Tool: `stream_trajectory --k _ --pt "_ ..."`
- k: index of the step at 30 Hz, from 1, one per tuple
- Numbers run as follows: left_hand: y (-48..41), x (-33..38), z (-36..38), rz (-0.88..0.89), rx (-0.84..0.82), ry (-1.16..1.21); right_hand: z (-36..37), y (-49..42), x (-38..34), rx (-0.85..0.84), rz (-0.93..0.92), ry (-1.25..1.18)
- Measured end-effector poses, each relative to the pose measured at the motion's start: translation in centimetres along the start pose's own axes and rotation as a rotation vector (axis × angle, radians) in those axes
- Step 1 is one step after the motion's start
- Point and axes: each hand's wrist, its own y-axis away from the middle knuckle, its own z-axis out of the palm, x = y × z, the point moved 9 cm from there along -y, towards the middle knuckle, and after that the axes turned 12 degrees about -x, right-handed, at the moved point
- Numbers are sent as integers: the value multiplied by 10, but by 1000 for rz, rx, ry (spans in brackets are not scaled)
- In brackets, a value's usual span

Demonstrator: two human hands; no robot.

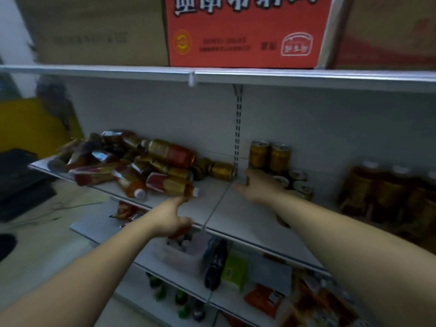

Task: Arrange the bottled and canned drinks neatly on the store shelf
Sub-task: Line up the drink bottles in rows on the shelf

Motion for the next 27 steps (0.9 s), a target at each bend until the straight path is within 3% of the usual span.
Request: stream_trajectory --k 8,11,16,18,23,27 --pt "-34 -99 -49 -122 105 16 51 -106 -68 -131 -64 50" --pt "-50 -132 -77 -172 214 -71 73 -146 -89 -210 -111 70" --pt "-80 -176 -101 -237 219 -297 119 -181 -104 -375 -122 -52" --pt "-92 -190 -103 -244 165 -384 134 -182 -99 -355 -108 -137" --pt "-120 -208 -101 -105 70 -682 137 -179 -92 -248 -75 -260" --pt "-131 -197 -109 88 91 -721 133 -178 -94 -250 5 -291"
